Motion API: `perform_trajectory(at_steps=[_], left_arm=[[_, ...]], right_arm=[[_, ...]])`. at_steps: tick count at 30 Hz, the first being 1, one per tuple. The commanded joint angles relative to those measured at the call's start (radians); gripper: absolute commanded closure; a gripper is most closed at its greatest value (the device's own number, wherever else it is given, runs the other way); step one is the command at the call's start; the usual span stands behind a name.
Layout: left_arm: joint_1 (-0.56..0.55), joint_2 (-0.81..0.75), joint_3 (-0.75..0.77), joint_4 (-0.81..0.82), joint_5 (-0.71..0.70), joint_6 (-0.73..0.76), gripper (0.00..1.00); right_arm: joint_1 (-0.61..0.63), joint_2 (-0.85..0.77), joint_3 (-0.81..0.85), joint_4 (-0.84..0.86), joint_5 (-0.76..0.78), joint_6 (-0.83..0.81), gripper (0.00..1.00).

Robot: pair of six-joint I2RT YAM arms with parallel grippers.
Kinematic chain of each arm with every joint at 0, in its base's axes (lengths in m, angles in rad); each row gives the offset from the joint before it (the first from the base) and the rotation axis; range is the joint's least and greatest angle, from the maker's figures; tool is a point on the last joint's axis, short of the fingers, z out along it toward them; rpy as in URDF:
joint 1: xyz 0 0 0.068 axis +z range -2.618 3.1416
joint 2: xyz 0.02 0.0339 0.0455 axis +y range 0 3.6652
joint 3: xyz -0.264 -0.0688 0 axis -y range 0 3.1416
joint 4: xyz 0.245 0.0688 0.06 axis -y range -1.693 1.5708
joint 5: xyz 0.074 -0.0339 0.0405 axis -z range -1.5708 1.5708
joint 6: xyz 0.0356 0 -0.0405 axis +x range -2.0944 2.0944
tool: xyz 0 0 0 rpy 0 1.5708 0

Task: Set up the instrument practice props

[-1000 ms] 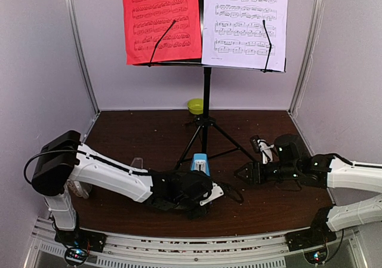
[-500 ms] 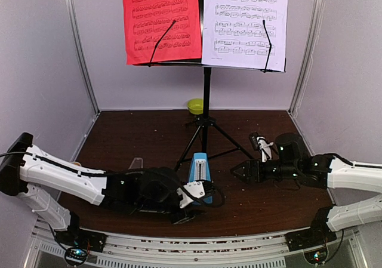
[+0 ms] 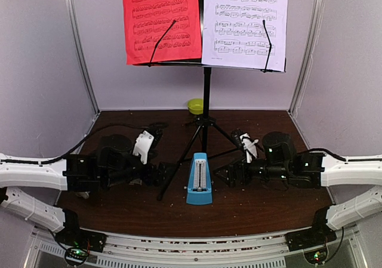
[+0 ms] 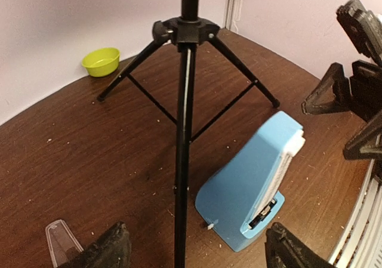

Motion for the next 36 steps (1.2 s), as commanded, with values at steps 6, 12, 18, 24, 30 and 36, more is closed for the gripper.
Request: perform_trajectory(at_steps=[6, 12, 18, 24, 30, 36], left_arm=[[0.062, -0.061, -0.035, -0.007, -0.066, -0.111, 0.18], [0.069, -0.058, -0.025, -0.017, -0.057, -0.086, 0.18], [0.072, -0.058, -0.025, -0.02, -0.051, -0.071, 0.18], [0.08, -0.068, -0.034, -0.018, -0.046, -0.06, 0.18], [0.082, -0.079, -0.043, -0.016, -0.042, -0.046, 0.18], [0.084, -0.082, -0.05, 0.003, -0.033, -0.033, 0.18]], right_arm=[[0.096, 0.152, 0.12, 0.076, 0.158, -0.025, 0.03], [0.119, 0.226, 0.168, 0.072, 0.22, -0.025, 0.08], [0.121, 0.262, 0.19, 0.069, 0.271, -0.03, 0.17], [0.12, 0.276, 0.193, 0.05, 0.318, -0.03, 0.29], [0.12, 0.269, 0.185, 0.043, 0.323, -0.03, 0.47], [0.119, 0.229, 0.157, 0.037, 0.314, -0.048, 0.55]])
